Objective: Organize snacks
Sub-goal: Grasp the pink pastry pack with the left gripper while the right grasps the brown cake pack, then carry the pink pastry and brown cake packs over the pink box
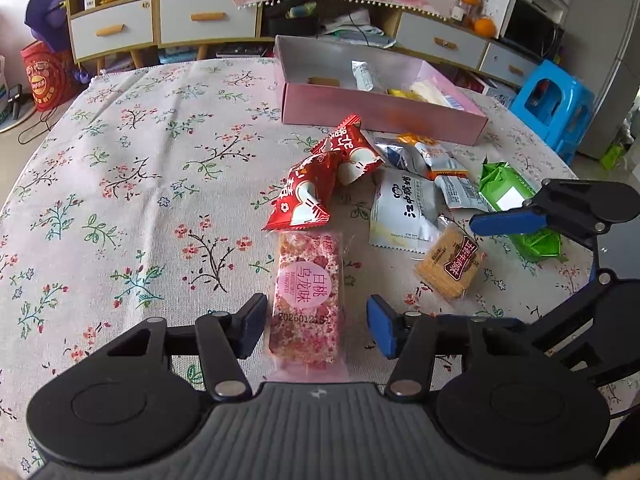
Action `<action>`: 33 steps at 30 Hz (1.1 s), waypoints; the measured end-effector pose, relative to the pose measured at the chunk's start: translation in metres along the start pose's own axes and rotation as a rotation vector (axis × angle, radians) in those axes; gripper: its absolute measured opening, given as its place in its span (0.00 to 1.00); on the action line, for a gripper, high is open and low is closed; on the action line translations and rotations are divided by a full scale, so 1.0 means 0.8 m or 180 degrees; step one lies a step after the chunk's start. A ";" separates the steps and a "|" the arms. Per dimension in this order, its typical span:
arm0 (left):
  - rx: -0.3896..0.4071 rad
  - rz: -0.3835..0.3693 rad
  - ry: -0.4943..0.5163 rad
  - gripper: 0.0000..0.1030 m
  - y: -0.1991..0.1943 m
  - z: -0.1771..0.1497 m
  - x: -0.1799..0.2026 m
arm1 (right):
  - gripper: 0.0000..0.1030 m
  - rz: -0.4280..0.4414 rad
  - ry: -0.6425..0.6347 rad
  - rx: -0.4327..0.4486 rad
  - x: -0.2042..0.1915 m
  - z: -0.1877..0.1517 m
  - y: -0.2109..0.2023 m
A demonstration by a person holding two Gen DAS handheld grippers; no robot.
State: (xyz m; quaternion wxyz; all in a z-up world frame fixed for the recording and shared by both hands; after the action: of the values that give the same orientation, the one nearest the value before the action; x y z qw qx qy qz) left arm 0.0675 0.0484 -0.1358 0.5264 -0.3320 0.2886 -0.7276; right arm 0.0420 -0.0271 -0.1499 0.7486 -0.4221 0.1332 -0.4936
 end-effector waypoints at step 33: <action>-0.0105 -0.0448 -0.0373 0.29 -0.047 0.028 0.011 | 0.41 0.0051 0.1164 0.0103 0.068 0.037 -0.045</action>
State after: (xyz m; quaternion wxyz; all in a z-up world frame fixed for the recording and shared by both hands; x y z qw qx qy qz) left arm 0.0613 0.0487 -0.0914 0.4845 -0.4021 0.2453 -0.7372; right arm 0.0634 -0.0643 -0.0929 0.7226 -0.3121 0.2625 -0.5582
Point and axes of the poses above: each gripper's, at about its wrist camera, not at the fingertips, and y roughly the way its jaws point, x to its right, z to its top, the point moved 9 cm from there along y, roughly the way its jaws point, and after that the axes turned 5 degrees about -y, right-handed, at the moved point
